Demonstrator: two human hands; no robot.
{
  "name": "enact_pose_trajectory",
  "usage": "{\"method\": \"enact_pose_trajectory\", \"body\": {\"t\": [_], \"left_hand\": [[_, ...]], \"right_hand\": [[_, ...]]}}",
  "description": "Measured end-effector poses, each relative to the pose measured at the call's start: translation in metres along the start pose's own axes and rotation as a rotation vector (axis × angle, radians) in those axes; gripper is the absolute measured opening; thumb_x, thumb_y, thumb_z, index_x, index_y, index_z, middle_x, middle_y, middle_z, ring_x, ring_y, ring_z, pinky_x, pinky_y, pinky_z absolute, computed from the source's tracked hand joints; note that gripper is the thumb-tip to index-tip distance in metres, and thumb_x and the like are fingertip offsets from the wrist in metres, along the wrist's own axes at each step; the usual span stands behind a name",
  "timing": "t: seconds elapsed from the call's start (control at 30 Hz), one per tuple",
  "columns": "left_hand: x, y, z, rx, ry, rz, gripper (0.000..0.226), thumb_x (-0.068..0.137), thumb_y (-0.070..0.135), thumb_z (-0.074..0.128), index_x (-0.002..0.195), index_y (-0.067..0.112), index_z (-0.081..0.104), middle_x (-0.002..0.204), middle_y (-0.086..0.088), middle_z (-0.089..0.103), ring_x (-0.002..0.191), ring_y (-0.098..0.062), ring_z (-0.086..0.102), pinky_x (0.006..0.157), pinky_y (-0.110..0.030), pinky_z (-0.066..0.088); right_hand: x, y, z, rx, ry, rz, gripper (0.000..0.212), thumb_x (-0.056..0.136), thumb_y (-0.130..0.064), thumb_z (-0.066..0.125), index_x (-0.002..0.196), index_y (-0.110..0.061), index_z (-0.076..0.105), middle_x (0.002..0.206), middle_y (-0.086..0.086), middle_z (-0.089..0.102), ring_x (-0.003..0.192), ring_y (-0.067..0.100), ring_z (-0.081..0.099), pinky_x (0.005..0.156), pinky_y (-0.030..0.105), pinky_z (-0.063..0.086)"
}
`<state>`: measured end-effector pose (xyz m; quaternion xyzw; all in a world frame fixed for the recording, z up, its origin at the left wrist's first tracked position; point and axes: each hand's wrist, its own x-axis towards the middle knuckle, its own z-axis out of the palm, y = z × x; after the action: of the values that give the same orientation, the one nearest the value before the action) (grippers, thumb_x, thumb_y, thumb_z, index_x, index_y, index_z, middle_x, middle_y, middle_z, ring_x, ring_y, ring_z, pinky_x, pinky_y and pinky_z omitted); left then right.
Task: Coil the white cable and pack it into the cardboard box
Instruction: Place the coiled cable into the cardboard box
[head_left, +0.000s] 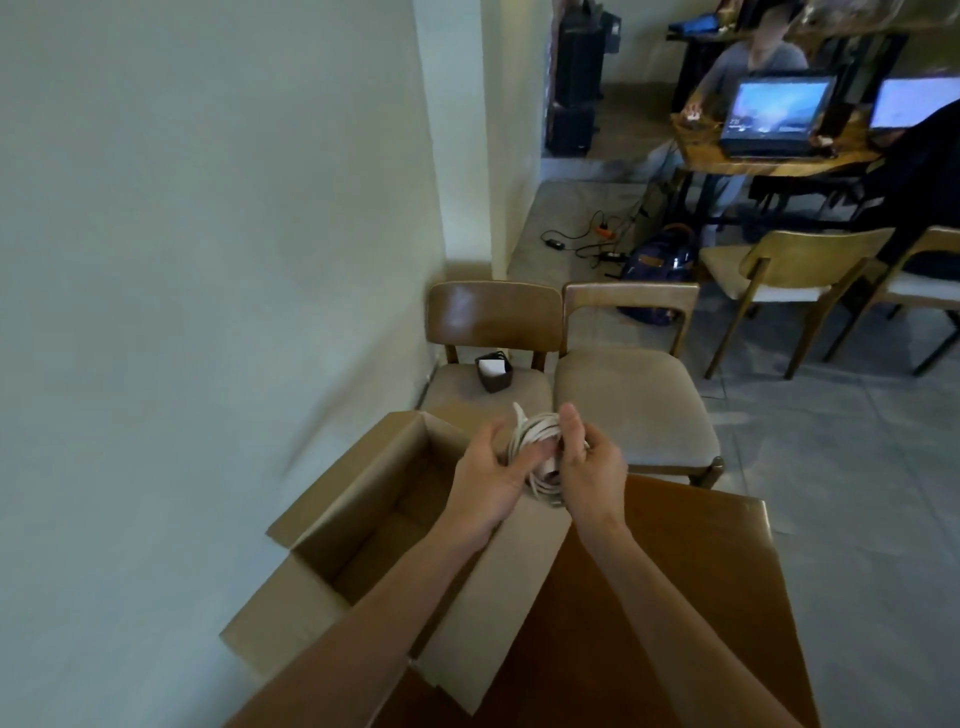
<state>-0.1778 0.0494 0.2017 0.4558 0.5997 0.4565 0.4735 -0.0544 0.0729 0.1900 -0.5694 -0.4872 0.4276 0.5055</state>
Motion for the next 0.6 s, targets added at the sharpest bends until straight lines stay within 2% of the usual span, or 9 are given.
{"method": "enact_pose_trajectory", "body": {"t": [0.03,0.07,0.17,0.23,0.3,0.4,0.5,0.6], "left_hand": [[-0.001,-0.002,-0.004,-0.041,0.044,-0.019,0.071,0.066,0.073,0.076,0.126,0.044,0.051,0.108,0.018,0.070,0.096,-0.002,0.072,0.086,-0.031,0.061],[-0.003,-0.005,-0.008,-0.062,0.070,-0.025,0.070,0.067,0.070,0.077,0.126,0.040,0.052,0.109,0.017,0.071,0.096,-0.002,0.072,0.087,-0.031,0.061],[-0.009,-0.013,-0.014,-0.039,0.097,0.013,0.039,0.085,0.057,0.072,0.118,0.036,0.065,0.109,0.014,0.076,0.096,-0.001,0.073,0.086,-0.028,0.060],[-0.014,-0.017,-0.020,-0.060,0.125,0.006,0.029,0.092,0.048,0.068,0.117,0.034,0.068,0.108,0.016,0.076,0.098,-0.001,0.073,0.090,-0.030,0.058],[-0.017,-0.023,-0.026,-0.078,0.161,-0.014,0.025,0.096,0.041,0.065,0.119,0.031,0.068,0.108,0.015,0.076,0.100,-0.003,0.072,0.094,-0.034,0.058],[-0.023,-0.026,-0.038,-0.135,0.200,-0.036,0.020,0.101,0.034,0.060,0.119,0.030,0.069,0.110,0.013,0.076,0.103,-0.005,0.072,0.096,-0.036,0.058],[-0.031,-0.034,-0.058,-0.231,0.231,-0.078,0.021,0.104,0.031,0.054,0.119,0.028,0.069,0.111,0.008,0.076,0.105,-0.011,0.072,0.093,-0.036,0.059],[-0.037,-0.045,-0.080,-0.282,0.253,-0.155,0.020,0.104,0.031,0.053,0.117,0.027,0.068,0.110,0.006,0.077,0.103,-0.014,0.074,0.088,-0.035,0.061]], "right_hand": [[-0.001,0.002,0.006,0.035,-0.001,0.018,0.052,0.098,-0.063,0.047,0.085,-0.019,0.072,0.075,-0.007,0.075,0.063,0.004,0.070,0.052,0.013,0.050],[-0.003,0.005,0.012,0.072,-0.010,0.038,0.051,0.100,-0.061,0.046,0.087,-0.019,0.072,0.075,-0.006,0.075,0.062,0.004,0.070,0.052,0.013,0.050],[-0.009,0.011,0.027,0.160,-0.076,0.108,0.055,0.101,-0.064,0.039,0.093,-0.019,0.070,0.078,0.000,0.075,0.066,0.010,0.071,0.055,0.018,0.053],[-0.013,0.016,0.036,0.178,-0.117,0.119,0.051,0.104,-0.059,0.036,0.100,-0.021,0.070,0.086,0.002,0.076,0.074,0.013,0.073,0.062,0.023,0.056],[-0.018,0.019,0.045,0.176,-0.146,0.108,0.045,0.107,-0.053,0.036,0.106,-0.023,0.069,0.091,0.000,0.076,0.079,0.013,0.074,0.066,0.025,0.058],[-0.026,0.020,0.064,0.151,-0.165,0.050,0.044,0.107,-0.054,0.033,0.100,-0.025,0.066,0.084,-0.008,0.074,0.070,0.005,0.071,0.059,0.016,0.054],[-0.033,0.023,0.086,0.121,-0.231,-0.008,0.049,0.105,-0.052,0.032,0.100,-0.017,0.066,0.081,0.002,0.071,0.067,0.010,0.068,0.057,0.016,0.053],[-0.039,0.033,0.107,0.098,-0.291,0.007,0.045,0.104,-0.054,0.034,0.099,-0.023,0.065,0.085,0.000,0.071,0.072,0.014,0.069,0.060,0.018,0.055]]}}
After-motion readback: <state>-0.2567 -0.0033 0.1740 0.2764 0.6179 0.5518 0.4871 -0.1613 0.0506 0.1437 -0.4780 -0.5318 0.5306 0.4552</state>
